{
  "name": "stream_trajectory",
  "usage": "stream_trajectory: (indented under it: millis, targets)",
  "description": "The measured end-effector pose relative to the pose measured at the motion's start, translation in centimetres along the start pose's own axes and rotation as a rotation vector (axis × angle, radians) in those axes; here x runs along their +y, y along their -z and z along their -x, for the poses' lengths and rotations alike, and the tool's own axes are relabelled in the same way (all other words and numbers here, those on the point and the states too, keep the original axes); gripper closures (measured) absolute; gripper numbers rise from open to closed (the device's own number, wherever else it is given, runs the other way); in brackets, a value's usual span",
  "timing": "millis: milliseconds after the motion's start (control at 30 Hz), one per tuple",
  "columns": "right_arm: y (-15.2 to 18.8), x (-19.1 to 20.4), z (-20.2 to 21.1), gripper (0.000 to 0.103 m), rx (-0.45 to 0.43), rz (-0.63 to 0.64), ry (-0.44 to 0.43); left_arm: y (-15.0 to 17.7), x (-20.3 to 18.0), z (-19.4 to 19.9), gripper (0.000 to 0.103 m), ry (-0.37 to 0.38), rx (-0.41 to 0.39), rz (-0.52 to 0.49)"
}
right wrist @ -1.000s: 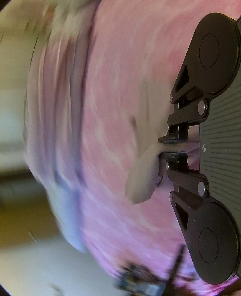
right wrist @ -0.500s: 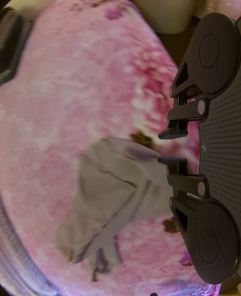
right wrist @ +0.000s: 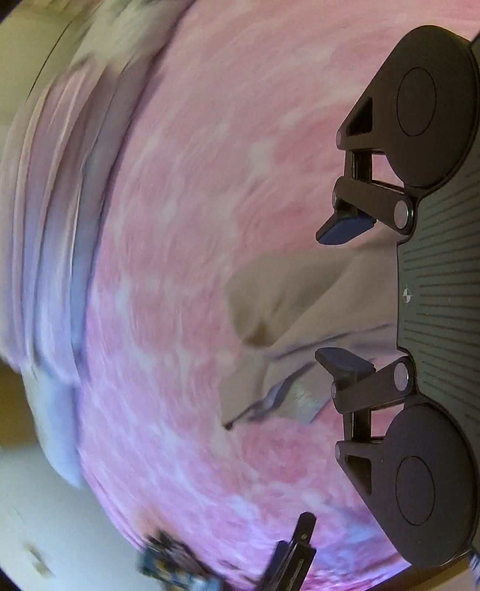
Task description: Fold clothes
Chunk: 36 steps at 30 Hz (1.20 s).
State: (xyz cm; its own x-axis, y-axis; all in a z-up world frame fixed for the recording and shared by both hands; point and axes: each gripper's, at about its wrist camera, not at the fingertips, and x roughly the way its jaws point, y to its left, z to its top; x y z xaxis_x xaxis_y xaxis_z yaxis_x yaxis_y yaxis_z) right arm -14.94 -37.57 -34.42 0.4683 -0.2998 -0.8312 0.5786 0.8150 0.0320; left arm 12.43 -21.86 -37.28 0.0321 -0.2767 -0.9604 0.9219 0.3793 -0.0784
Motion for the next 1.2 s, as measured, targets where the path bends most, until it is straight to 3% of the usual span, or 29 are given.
stream_trajectory:
  millis: [67, 100, 200, 333, 400, 467, 533, 633, 733, 833, 967, 1067, 1200]
  targets:
    - [-0.7, -0.4, -2.4, 0.093, 0.012, 0.04, -0.048, 0.1, -0.6, 0.1, 0.024, -0.009, -0.002, 0.007]
    - [-1.0, -0.9, -2.8, 0.103, 0.03, 0.028, -0.061, 0.1, -0.9, 0.2, 0.025, -0.012, -0.004, 0.008]
    - [-0.5, -4.6, -0.3, 0.103, -0.059, -0.069, -0.02, 0.0, -2.0, 0.5, 0.026, -0.004, -0.023, 0.006]
    - [2.1, -12.9, 6.1, 0.103, -0.099, -0.31, 0.206, -0.6, -4.4, 0.4, 0.026, 0.011, -0.034, -0.003]
    - [4.6, -17.6, 8.4, 0.103, -0.046, -0.482, 0.311, -0.9, -6.0, 0.2, 0.026, 0.035, -0.035, -0.01]
    - [7.9, -21.8, 9.4, 0.103, 0.061, -0.656, 0.376, -0.9, -8.2, 0.0, 0.026, 0.072, -0.029, -0.026]
    - [11.0, -24.3, 9.8, 0.09, 0.158, -0.801, 0.351, -0.4, -10.4, -0.3, 0.026, 0.121, -0.005, -0.038]
    - [15.2, -24.4, 11.4, 0.063, 0.163, -0.945, 0.27, 1.2, -13.7, -0.7, 0.03, 0.237, 0.07, -0.037]
    - [18.0, -23.3, 12.4, 0.062, 0.208, -0.987, 0.247, 2.5, -16.6, -1.0, 0.03, 0.367, 0.137, -0.015]
    - [19.4, -22.2, 13.1, 0.062, 0.218, -0.962, 0.231, 2.2, -18.9, -0.8, 0.03, 0.379, 0.098, -0.057]
    - [16.4, -21.5, 11.9, 0.062, 0.179, -0.738, 0.218, 0.0, -20.1, -1.5, 0.03, 0.328, 0.062, -0.077]
    - [14.3, -21.4, 10.6, 0.06, 0.165, -0.627, 0.209, -0.7, -20.7, -1.8, 0.03, 0.393, 0.09, -0.025]
    - [16.1, -21.9, 10.0, 0.057, 0.159, -0.764, 0.189, 1.6, -21.8, -1.9, 0.03, 0.47, 0.167, -0.017]
